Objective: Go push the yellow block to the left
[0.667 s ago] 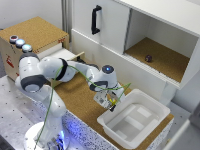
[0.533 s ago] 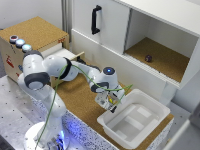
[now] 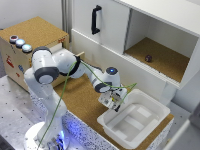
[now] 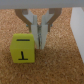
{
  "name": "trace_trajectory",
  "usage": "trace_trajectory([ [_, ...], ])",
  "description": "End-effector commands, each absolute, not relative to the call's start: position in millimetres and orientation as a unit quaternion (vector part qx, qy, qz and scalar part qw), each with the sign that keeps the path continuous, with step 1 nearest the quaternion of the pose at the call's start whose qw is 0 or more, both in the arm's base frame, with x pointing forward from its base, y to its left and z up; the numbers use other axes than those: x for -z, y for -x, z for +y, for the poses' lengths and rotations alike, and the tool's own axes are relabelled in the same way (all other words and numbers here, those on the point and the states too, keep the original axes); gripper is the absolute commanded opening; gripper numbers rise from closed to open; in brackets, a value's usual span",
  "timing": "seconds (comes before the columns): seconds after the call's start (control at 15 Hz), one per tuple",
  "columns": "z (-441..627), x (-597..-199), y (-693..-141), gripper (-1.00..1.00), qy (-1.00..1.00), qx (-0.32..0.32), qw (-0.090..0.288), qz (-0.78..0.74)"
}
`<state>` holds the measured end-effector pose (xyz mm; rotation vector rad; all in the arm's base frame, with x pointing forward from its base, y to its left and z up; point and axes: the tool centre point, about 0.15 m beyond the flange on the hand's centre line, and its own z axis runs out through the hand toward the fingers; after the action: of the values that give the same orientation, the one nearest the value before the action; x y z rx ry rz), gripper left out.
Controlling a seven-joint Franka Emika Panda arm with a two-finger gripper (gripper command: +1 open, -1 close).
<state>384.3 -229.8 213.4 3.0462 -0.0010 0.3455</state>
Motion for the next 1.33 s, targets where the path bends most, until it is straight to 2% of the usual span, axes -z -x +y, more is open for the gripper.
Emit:
trace_trajectory([
  [0.0, -207, -198, -376, -1.0, -0.996, -0.089, 0.002, -0.006],
  [0.2, -202, -208, -367, -1.0, -0.995, -0.095, -0.003, -0.006],
  [0.47, -188, -196, -365, -1.0, -0.996, -0.087, -0.008, 0.003],
  [1.27, -116, -192, -367, -1.0, -0.992, -0.086, -0.078, 0.057],
])
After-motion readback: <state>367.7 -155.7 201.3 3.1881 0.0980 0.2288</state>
